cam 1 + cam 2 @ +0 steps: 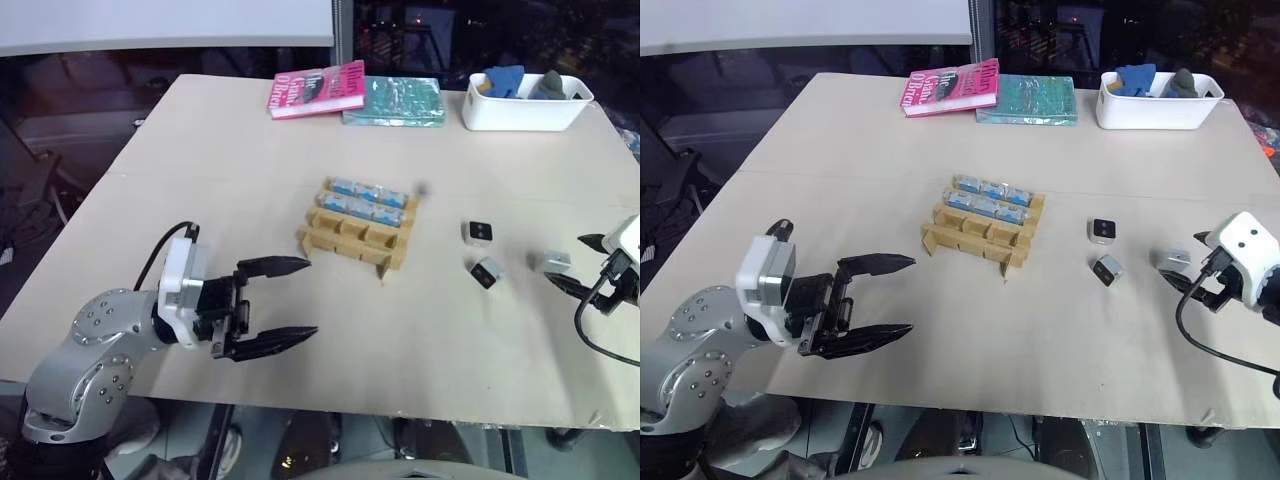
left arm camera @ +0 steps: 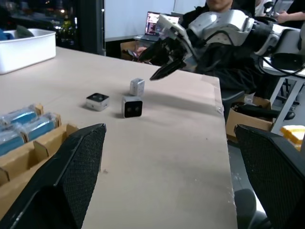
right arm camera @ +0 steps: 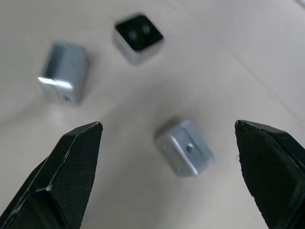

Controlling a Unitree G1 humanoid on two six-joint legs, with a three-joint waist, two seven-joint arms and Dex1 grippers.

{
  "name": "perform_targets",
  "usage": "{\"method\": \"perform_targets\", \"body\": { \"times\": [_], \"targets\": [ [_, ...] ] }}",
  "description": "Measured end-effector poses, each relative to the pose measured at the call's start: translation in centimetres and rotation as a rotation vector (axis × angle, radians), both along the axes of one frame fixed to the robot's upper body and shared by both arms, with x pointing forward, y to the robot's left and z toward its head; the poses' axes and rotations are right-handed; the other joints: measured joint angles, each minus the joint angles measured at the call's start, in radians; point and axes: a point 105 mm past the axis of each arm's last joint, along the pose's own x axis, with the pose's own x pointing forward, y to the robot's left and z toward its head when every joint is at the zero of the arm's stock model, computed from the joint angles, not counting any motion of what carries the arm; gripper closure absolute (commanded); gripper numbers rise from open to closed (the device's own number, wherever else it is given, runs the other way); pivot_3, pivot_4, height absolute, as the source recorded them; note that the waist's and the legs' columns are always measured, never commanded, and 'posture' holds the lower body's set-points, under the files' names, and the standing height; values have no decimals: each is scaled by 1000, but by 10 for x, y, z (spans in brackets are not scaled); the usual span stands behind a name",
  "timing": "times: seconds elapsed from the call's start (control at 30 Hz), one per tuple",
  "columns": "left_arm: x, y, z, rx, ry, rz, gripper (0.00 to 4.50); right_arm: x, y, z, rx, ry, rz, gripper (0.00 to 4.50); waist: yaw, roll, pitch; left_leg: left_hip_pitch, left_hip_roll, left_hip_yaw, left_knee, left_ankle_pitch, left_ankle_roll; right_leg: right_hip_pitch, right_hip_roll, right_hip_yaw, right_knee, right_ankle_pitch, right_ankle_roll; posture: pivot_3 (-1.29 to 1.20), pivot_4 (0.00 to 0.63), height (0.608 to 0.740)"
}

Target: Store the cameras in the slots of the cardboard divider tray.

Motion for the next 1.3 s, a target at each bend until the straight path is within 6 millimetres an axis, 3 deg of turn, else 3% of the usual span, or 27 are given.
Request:
{"method": "perform_targets", "body": {
  "times": [0.37, 0.63, 0.73, 0.87, 0.93, 1.3],
  "targets": [
    [-4, -5, -2, -18, 11, 18, 0, 29, 4, -12, -139, 127, 72, 57, 2, 0, 0, 0, 0, 0, 1, 0, 0, 0, 0, 0, 0, 0, 0, 0, 150, 740],
    [-6, -3, -6, -21, 25, 57, 0, 37, -9, -22, -240, 202, 69, 57, 0, 0, 0, 0, 1, 0, 2, 0, 0, 0, 0, 0, 0, 0, 0, 0, 150, 740],
    [-8, -4, -5, -19, 15, 58, 0, 40, -16, -22, -262, 210, 55, 937, 0, 1, 0, 0, 1, 0, 2, 0, 0, 0, 0, 0, 0, 0, 0, 0, 150, 740],
    [-9, -4, -5, -19, 13, 59, 0, 45, -18, -23, -282, 209, 61, 2916, 0, 1, 0, 0, 1, 0, 2, 0, 0, 0, 0, -1, 1, 0, 0, 0, 150, 740],
    [-10, -4, -5, -19, 14, 61, 0, 45, -14, -22, -278, 211, 91, 3684, -2, -1, -1, 1, 1, 0, 2, 0, -1, 1, 0, -1, 1, 0, 0, 0, 150, 740],
    [-9, -4, -5, -20, 14, 71, 0, 47, -14, -23, -271, 214, 91, 3864, -20, -2, -1, 2, 2, 0, 12, 0, 0, 2, -2, 0, 11, 0, -1, 0, 150, 740]
  ]
}}
